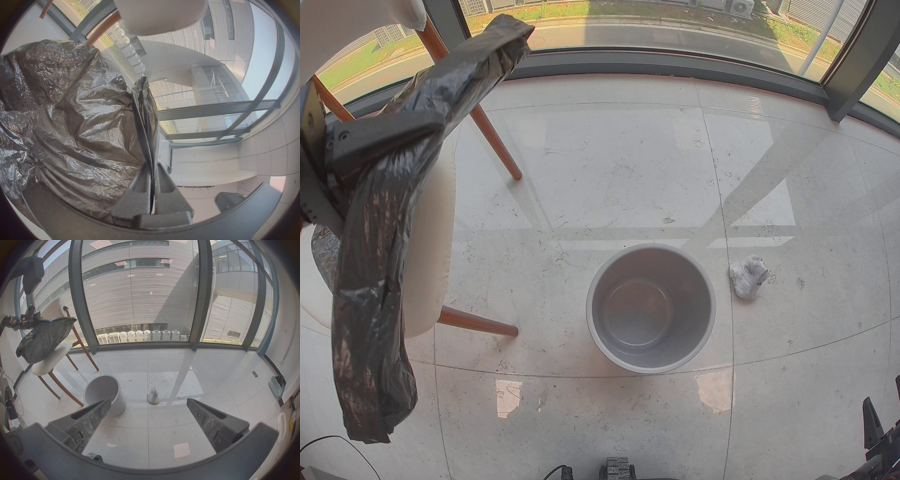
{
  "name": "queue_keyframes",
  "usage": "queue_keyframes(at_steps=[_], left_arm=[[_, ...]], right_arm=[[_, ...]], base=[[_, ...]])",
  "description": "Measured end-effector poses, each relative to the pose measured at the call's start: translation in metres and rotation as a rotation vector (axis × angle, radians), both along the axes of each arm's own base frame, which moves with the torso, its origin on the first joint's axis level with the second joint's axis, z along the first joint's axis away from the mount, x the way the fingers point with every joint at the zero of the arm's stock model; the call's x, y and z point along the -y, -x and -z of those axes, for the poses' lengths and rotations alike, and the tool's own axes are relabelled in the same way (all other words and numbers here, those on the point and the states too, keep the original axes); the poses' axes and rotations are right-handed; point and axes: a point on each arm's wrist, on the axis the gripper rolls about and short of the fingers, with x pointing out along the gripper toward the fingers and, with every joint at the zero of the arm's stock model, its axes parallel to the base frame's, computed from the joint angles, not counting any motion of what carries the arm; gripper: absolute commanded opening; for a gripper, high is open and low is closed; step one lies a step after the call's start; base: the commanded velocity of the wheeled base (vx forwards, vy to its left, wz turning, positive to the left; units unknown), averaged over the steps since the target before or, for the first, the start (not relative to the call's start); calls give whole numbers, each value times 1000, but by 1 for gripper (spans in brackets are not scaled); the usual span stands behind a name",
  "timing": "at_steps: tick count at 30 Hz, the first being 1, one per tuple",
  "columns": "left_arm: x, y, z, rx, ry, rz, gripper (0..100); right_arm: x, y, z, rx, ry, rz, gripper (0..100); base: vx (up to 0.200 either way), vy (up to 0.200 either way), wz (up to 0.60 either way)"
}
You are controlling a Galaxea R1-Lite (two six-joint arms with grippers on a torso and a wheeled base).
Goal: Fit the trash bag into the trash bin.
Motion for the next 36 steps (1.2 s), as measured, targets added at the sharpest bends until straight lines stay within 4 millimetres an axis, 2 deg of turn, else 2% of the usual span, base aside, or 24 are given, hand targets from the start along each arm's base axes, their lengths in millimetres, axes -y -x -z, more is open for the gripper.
queue_keyframes(at_steps=[6, 14, 25, 36], left_arm=[[11, 11, -21, -12, 76, 118, 0], [31, 21, -26, -24, 81, 302, 0], [61, 32, -23, -55, 57, 522, 0], [88, 16, 1, -110, -21, 532, 0]], right_arm=[[0, 0, 0, 0, 0, 0, 100], [0, 0, 0, 0, 0, 0, 100], [0, 0, 0, 0, -1, 1, 100], [0, 0, 0, 0, -1, 4, 100]], base=[[0, 0, 0], [0, 0, 0], [0, 0, 0], [0, 0, 0]])
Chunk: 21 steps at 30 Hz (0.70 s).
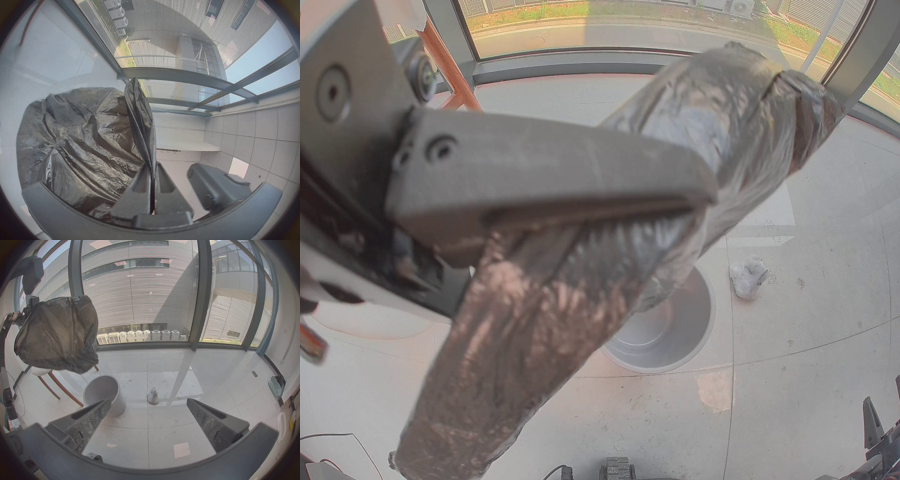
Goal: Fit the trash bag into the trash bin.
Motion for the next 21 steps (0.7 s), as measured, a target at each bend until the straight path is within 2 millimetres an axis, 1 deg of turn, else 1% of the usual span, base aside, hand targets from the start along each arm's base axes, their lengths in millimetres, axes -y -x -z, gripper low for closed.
queue_keyframes(at_steps=[7, 12, 17, 21], left_arm=[[13, -10, 28, 52, -92, 7, 0], [21, -16, 42, 87, -140, 14, 0], [29, -29, 58, 137, -198, 14, 0], [38, -40, 71, 132, -235, 13, 0]], right_arm=[[0, 0, 0, 0, 0, -1, 100], [0, 0, 0, 0, 0, -1, 100], [0, 0, 0, 0, 0, -1, 100], [0, 0, 0, 0, 0, -1, 100]], base=[[0, 0, 0], [0, 0, 0], [0, 0, 0], [0, 0, 0]])
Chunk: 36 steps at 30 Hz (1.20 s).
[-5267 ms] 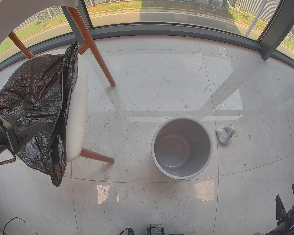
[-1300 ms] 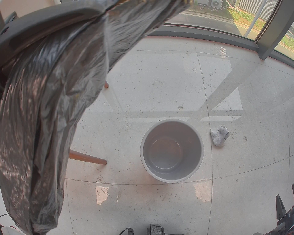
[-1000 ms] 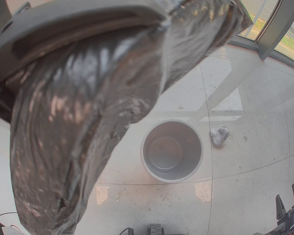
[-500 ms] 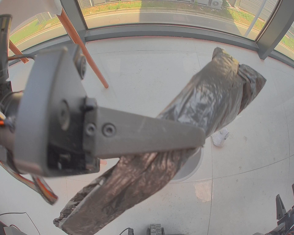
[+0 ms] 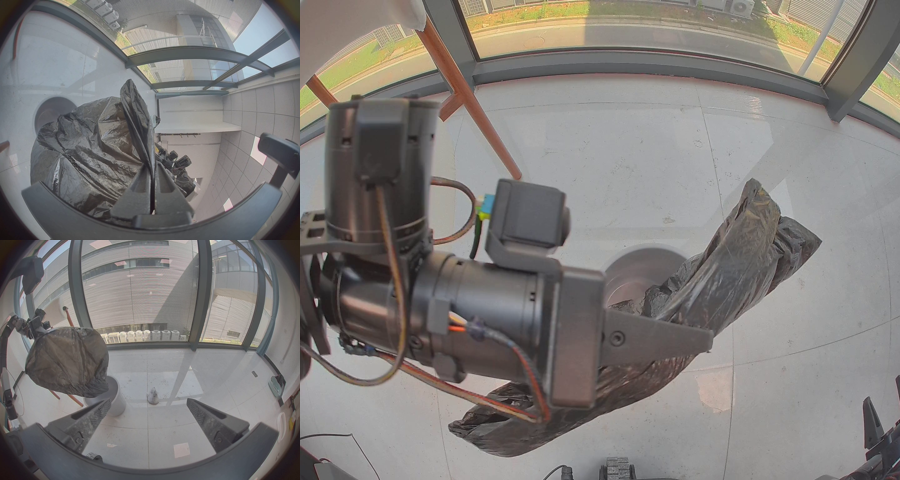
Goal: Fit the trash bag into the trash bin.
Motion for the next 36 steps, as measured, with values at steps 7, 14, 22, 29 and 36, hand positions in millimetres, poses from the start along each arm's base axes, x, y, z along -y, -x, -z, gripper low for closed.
queue_keyframes(at_steps=[7, 14, 22, 29, 36], left_arm=[[9, -31, 19, 96, 0, -47, 0], [12, -66, 46, 242, -61, -129, 0], [15, -80, 78, 349, -226, -230, 0], [21, -79, 88, 349, -258, -228, 0], [29, -72, 89, 387, -301, -307, 0]], right_arm=[[0, 0, 0, 0, 0, 0, 100], [0, 0, 0, 0, 0, 0, 100], [0, 0, 0, 0, 0, 0, 100], [0, 0, 0, 0, 0, 0, 100], [0, 0, 0, 0, 0, -1, 100]], base=[[0, 0, 0], [0, 0, 0], [0, 0, 0], [0, 0, 0], [0, 0, 0]])
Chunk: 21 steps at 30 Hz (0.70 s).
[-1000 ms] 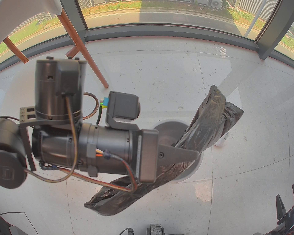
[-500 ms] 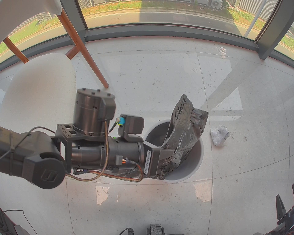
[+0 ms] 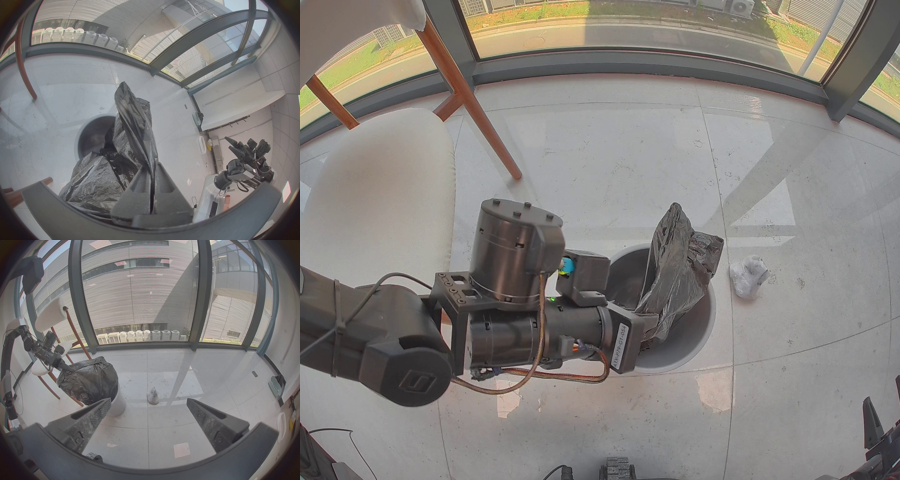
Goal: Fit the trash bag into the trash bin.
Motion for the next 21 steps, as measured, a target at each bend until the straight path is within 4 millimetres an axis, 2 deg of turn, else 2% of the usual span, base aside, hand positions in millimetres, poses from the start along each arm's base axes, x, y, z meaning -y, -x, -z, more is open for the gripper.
queue_keyframes(at_steps=[11, 16, 21], left_arm=[[11, 23, 9, 96, -72, 52, 0], [8, 27, 18, 163, -161, 46, 0], [9, 27, 18, 192, -190, 37, 0]], right_arm=[[0, 0, 0, 0, 1, 0, 100], [0, 0, 0, -4, 9, 5, 100], [0, 0, 0, -4, 14, 7, 100]], base=[[0, 0, 0], [0, 0, 0], [0, 0, 0]])
